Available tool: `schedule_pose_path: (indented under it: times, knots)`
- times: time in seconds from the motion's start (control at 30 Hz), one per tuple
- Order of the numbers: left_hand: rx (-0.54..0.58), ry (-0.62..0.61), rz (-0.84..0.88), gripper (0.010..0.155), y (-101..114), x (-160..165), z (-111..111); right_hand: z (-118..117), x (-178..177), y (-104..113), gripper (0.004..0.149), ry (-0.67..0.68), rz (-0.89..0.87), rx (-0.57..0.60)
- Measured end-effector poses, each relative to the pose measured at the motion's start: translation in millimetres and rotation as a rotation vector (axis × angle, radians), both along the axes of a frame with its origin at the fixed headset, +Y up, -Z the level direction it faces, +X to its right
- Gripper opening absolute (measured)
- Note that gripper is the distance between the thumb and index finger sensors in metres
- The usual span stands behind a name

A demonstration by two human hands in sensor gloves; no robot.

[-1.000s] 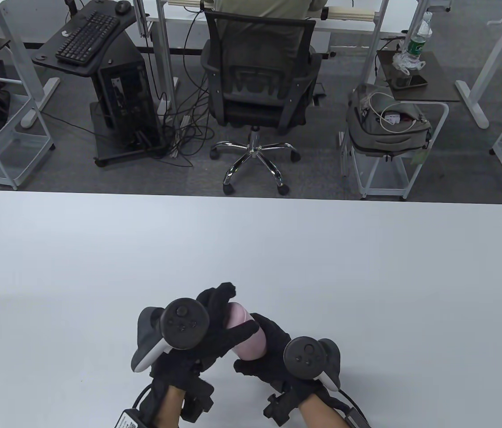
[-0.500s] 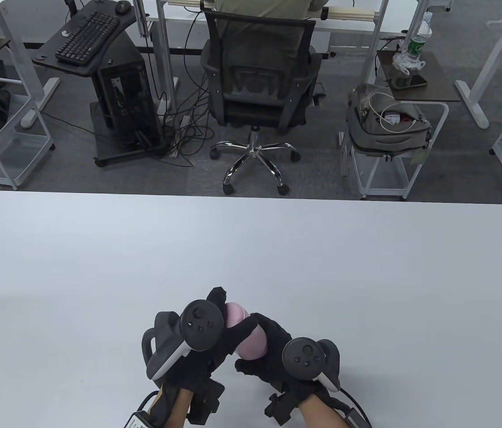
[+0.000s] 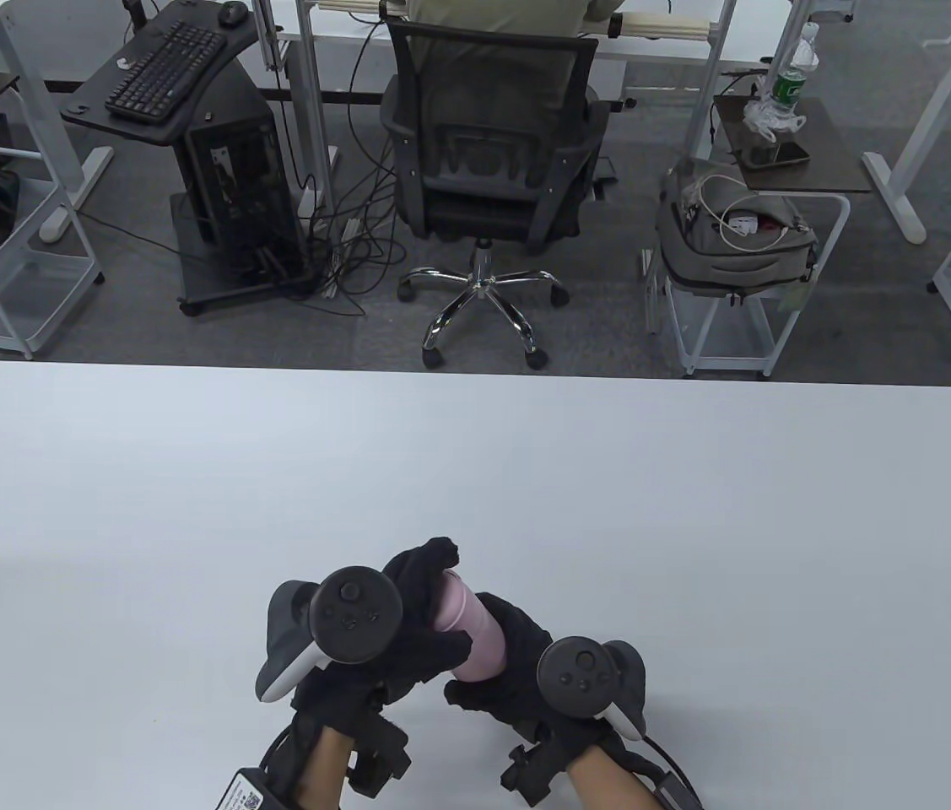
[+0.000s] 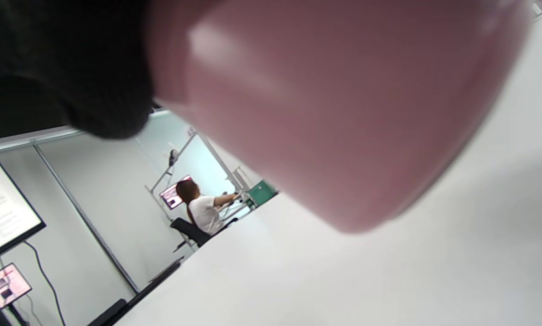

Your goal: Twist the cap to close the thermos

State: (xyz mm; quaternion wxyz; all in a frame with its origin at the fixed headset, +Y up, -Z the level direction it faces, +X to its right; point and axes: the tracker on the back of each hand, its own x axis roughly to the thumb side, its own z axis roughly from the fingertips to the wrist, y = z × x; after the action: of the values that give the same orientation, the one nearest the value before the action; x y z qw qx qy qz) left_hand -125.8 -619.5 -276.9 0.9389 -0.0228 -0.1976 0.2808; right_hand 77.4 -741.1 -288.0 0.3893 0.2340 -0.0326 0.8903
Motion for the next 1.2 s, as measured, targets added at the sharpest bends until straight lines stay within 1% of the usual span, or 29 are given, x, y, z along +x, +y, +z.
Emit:
schedule_pose_path:
  times: [0.1,0.2,0.3,0.4,0.5,0.73,0.83,0.9,1.03,1.13,1.2]
  knots:
    - [0.041,-0.064,-0.001,0.087,-1,-1,-1,0,1,1,0.12,0.003,-0.001,0.001]
    - [0.097,-0.16,0.016,0.084,-4,-4,-4,-1,2,0,0.121,0.026,-0.02,-0.018]
    - [0.097,-0.218,0.062,0.084,-6,-8,-5,-1,3,2,0.121,0.033,-0.018,-0.007]
    - [0.129,-0.251,0.069,0.083,-6,-9,-4,-2,4,3,0.122,0.045,-0.026,-0.006]
    - [0.14,-0.291,0.07,0.083,-4,-8,-3,-4,6,3,0.122,0.086,-0.049,-0.021]
    - [0.178,-0.324,0.069,0.083,-3,-8,2,-6,10,6,0.123,0.134,-0.044,-0.02]
    - [0.163,-0.352,0.085,0.082,-4,-9,1,-6,10,6,0.123,0.149,-0.049,-0.029]
    - [0.127,-0.363,0.099,0.083,-6,-10,-1,-6,10,5,0.123,0.158,-0.055,-0.042]
    - [0.152,-0.291,0.112,0.088,-7,-12,-1,-7,8,2,0.121,0.116,-0.093,-0.045]
    - [0.165,-0.131,0.152,0.094,-9,-20,-3,-11,13,0,0.12,0.026,-0.14,-0.064]
    - [0.205,-0.014,0.131,0.093,-11,-27,-4,-16,19,1,0.119,-0.019,-0.18,-0.077]
